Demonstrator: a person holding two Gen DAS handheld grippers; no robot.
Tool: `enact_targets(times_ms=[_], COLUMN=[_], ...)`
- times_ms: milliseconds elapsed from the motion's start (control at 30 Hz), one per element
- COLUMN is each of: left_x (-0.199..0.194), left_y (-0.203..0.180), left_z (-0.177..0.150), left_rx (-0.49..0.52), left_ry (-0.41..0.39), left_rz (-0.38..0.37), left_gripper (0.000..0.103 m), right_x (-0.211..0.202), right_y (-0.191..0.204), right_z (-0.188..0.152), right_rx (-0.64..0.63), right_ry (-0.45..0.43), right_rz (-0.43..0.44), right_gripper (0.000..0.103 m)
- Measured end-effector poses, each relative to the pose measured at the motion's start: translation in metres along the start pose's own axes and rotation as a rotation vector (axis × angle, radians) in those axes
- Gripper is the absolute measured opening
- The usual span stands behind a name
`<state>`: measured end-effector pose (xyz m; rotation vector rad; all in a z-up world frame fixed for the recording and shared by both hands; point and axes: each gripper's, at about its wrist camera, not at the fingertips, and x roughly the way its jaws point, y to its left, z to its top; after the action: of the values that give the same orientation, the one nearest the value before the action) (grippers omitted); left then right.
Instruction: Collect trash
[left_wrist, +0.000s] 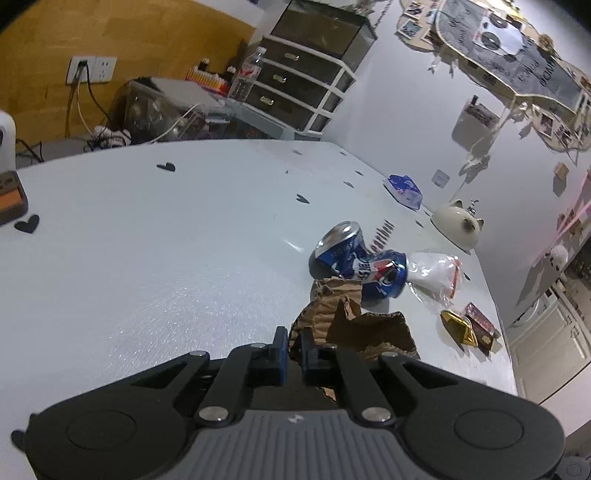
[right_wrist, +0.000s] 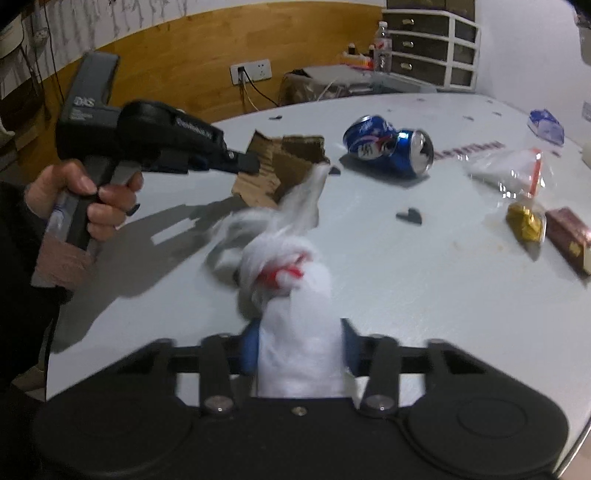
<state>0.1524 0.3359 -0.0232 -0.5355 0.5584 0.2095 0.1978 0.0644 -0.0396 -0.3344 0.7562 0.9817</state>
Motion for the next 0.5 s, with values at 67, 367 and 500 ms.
enact_targets(times_ms=[67,367,500], left_x=[-0.006,-0.024,-0.029], left_y=[-0.004,-0.017,-0.032], left_z=[-0.005,-0.041,-0.056], left_rx=[0.018,0.023,0.057], left_ry=[-0.004,0.056,0.089], left_rz=[-0.004,-0.118,-0.172], left_gripper=[0.006,0.006,0.006], right_x=[-0.005,-0.039,-0.050], right_y=[0.002,-0.013,-0.023], right_z=[-0.004,-0.016,-0.012], right_rx=[0.033,0.269,0.359], right_ry=[-0.010,-0.126,-0.206], right_rz=[-0.036,-0.253,-0.318], right_gripper=[0.034,0.031,0.031])
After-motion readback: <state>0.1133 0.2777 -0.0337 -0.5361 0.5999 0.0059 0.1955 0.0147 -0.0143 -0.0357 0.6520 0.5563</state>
